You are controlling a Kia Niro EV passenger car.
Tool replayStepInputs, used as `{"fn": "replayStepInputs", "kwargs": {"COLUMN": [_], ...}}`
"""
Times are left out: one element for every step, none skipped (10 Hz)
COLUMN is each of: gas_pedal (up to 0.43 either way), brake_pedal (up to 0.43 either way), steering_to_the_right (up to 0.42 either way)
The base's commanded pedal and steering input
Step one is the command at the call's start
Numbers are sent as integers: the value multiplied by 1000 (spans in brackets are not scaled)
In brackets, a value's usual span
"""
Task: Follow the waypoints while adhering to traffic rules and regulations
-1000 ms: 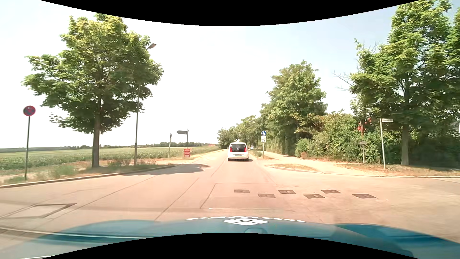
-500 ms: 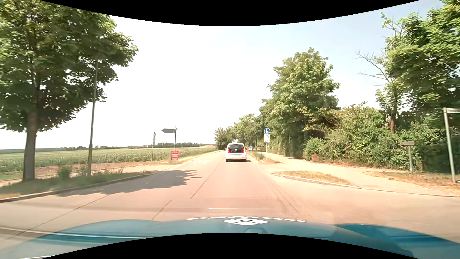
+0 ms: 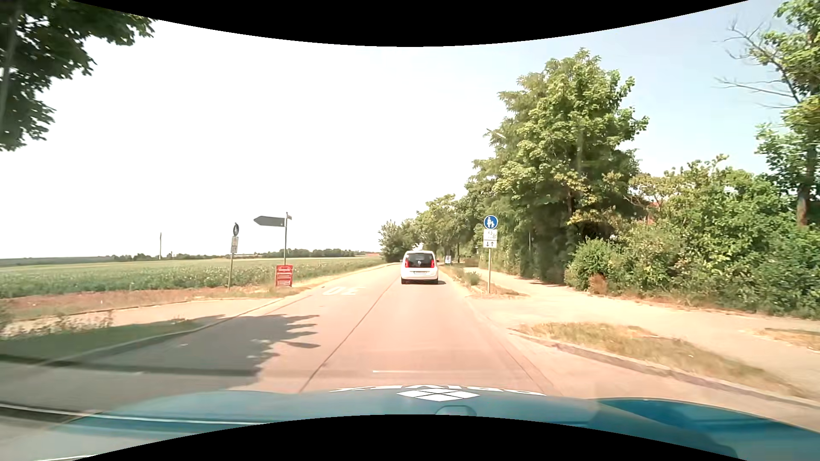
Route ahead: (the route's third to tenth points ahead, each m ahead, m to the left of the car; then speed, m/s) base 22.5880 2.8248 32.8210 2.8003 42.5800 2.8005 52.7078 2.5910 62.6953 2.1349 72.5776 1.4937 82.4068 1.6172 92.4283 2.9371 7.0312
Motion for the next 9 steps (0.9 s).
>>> {"fn": "replayStepInputs", "kwargs": {"gas_pedal": [130, 118, 118, 118, 118, 118, 118, 118, 118], "brake_pedal": [0, 0, 0, 0, 0, 0, 0, 0, 0], "steering_to_the_right": [-8, -12, -15, -14, -12, -12, -12, -12, -11]}}
